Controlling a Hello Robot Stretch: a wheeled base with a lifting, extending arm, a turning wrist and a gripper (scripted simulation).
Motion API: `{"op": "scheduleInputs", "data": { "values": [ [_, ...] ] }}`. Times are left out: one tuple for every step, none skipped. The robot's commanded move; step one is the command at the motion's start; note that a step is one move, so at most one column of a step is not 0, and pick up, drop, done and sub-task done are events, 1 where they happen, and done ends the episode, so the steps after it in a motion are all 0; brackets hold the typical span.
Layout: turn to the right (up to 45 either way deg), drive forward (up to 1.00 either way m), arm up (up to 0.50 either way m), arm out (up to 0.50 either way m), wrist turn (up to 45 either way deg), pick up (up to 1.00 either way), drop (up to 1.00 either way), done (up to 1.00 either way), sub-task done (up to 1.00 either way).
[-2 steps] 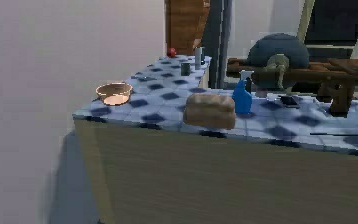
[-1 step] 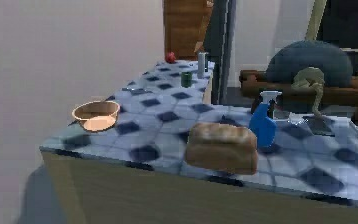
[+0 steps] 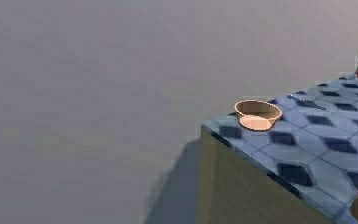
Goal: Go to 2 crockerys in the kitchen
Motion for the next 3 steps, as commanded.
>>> {"op": "scheduleInputs", "data": {
  "values": [
    [-21.0,0.00,0.00,0.00,0.0,0.00,0.00,0.00,0.00],
    [0.0,0.10,0.00,0.00,0.0,0.00,0.00,0.00,0.00],
    [45.0,0.00,0.00,0.00,0.0,0.00,0.00,0.00,0.00]
  ]
}}
